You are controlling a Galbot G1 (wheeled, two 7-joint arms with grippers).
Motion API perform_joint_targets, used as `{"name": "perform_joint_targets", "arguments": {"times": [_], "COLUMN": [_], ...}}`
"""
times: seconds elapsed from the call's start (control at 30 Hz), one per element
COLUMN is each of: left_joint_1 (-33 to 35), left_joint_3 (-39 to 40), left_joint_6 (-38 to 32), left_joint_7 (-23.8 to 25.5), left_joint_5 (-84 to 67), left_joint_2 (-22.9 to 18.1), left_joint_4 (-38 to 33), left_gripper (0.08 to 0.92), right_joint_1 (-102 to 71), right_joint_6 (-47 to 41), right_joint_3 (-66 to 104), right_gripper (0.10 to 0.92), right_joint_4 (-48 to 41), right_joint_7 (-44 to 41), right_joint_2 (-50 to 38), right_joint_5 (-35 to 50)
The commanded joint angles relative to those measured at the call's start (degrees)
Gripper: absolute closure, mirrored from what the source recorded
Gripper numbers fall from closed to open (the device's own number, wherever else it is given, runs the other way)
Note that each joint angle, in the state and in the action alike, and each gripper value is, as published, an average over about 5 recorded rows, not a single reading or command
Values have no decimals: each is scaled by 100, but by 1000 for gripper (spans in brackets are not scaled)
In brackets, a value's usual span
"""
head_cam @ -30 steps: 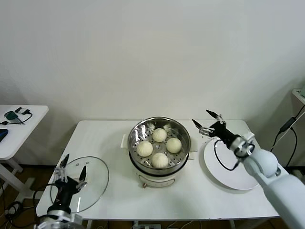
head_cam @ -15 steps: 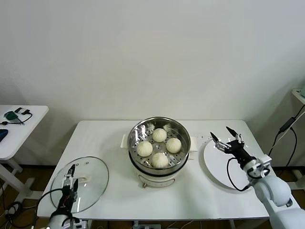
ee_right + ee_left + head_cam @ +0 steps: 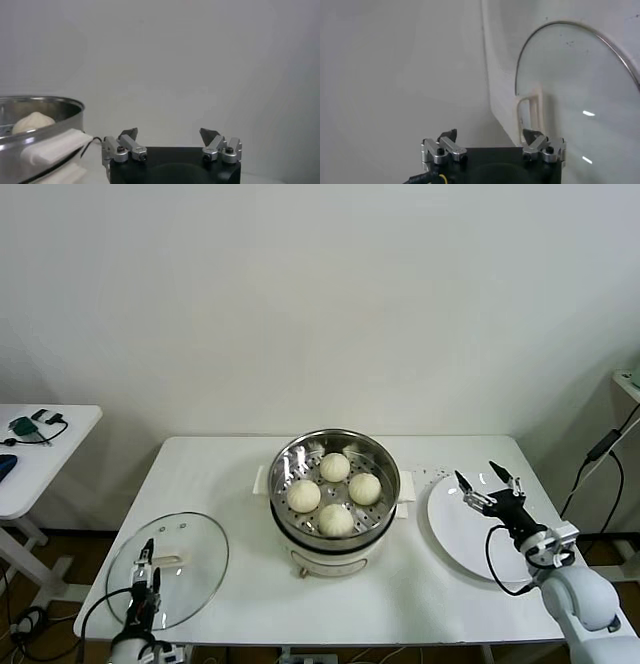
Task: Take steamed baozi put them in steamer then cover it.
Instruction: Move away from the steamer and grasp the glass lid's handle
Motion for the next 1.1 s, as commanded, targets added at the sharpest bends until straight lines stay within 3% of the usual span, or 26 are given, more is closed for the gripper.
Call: {"name": "perform_joint_targets", "arguments": {"times": [0.03, 0.9, 1.1], "left_joint_1": [-488, -1502, -1475], "left_joint_3": [18, 160, 135], "left_joint_6": [-14, -149, -198], "left_joint_7": [-373, -954, -930], "left_joint_5": [-116, -309, -333], "left_joint_2": [-24, 141, 165], "left_joint_4": [644, 1764, 1757], "left_gripper": [177, 182, 307], "right_joint_1": [-85, -57, -22], "right_joint_6": [33, 50, 64], "right_joint_3": [119, 77, 90], "right_gripper": [203, 203, 203], "right_joint_4": [-67, -74, -116], "right_joint_7": [-31, -95, -120], "right_joint_2": [96, 118, 135], "right_joint_5": [-253, -556, -579]}}
